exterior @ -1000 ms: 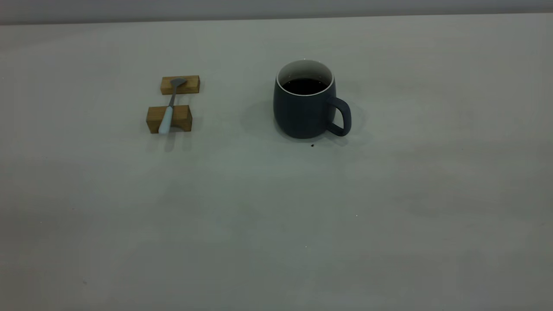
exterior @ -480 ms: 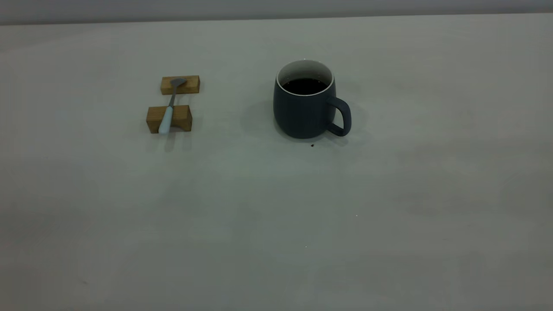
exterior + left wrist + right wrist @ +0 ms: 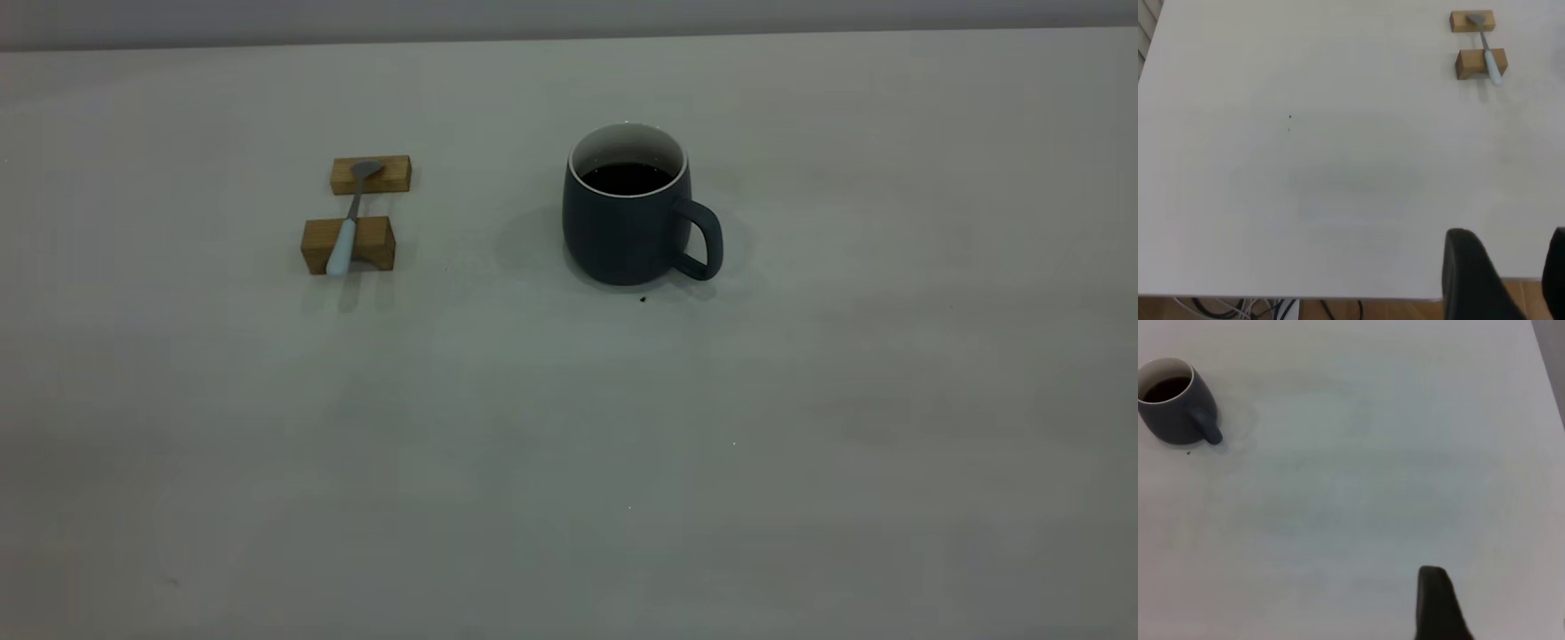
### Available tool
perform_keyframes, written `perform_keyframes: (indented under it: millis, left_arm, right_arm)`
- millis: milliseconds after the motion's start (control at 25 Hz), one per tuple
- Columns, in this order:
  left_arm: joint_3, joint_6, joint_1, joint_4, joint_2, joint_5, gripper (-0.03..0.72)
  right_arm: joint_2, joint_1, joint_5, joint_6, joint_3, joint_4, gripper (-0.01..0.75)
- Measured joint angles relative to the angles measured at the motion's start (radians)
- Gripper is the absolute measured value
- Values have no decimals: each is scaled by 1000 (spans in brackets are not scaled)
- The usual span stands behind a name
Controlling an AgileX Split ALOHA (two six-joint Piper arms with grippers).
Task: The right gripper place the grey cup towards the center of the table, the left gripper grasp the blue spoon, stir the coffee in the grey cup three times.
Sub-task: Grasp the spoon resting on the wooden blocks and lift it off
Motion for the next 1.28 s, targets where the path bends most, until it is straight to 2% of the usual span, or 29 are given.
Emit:
perform_keyframes:
  millis: [680,840,960,1080,1280]
  left_arm:
    - [0,-2,0,8,0,0,344]
    - [-32,-42,0,33,95,-17,346]
    - [-79,-49,0,50,272,-82,367]
    - [-118,-50,0,50,483,-197,425]
    - [-193,-52,0,17,846,-410,590]
  right_arm:
    - [0,0,0,0,0,0,263]
    - [0,0,0,0,0,0,231]
    - [0,0,0,0,0,0,230]
    - [0,0,0,0,0,0,230]
    - [0,0,0,0,0,0,232]
